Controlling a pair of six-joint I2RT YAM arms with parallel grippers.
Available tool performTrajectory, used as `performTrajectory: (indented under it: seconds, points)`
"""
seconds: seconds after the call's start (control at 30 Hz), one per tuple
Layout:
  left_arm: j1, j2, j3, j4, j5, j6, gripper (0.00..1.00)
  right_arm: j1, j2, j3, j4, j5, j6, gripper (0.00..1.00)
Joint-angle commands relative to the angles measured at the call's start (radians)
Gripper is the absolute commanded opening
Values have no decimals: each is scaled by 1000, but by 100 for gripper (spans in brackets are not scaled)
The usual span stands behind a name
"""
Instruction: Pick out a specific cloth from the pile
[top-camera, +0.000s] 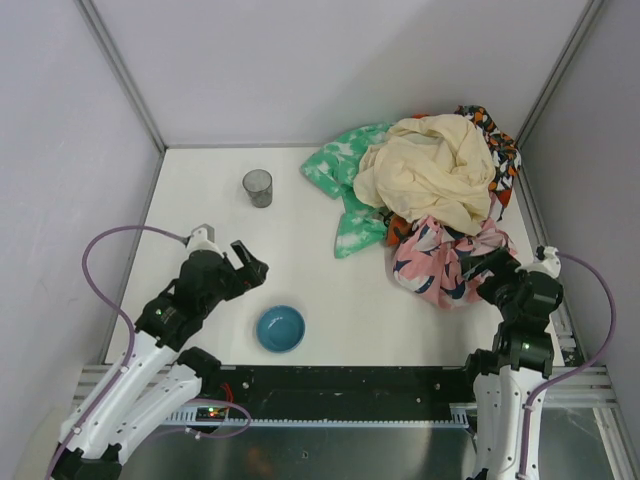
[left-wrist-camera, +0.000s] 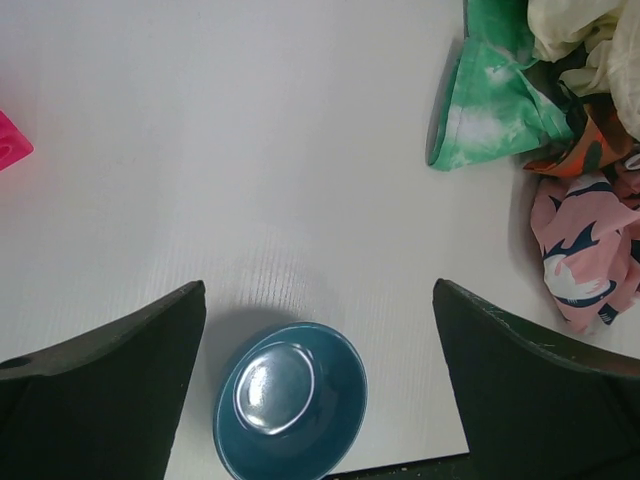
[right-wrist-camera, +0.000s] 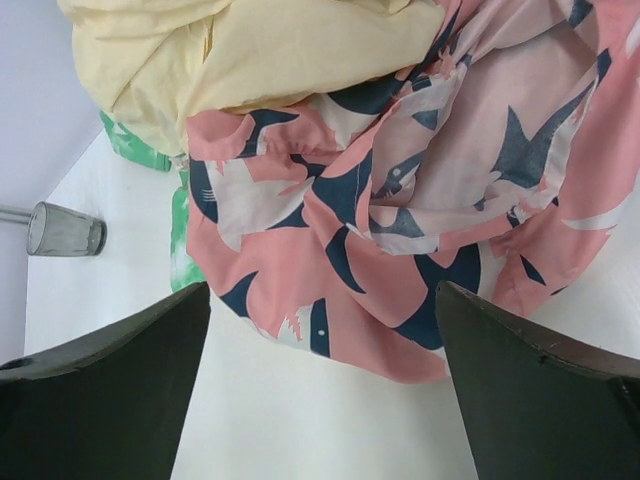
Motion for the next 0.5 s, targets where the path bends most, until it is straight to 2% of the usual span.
performTrajectory:
  seconds: [0.0, 0.13, 0.2, 0.23, 0.33, 0.37, 0.47]
  points:
    - [-3, 3, 35, 15, -20, 4, 100, -3, 12, 7, -5, -90, -5, 99]
    - [-3, -2, 30, 18, -25, 1, 100, 26, 40, 4, -16, -193, -23, 99]
    - [-3, -2, 27, 21, -31, -2, 100, 117, 62, 4, -14, -148, -44, 99]
    - [-3, 0, 28, 24, -33, -3, 100, 218, 87, 4, -13, -97, -49, 99]
    - [-3, 13, 29, 33, -35, 3, 100, 574, 193, 10, 20, 223, -45, 99]
    - [-3, 16, 29, 34, -35, 6, 100, 716, 261, 23, 31, 330, -48, 99]
    - [-3, 23, 27, 35, -30, 11, 100, 993, 489, 99, 29, 590, -103, 99]
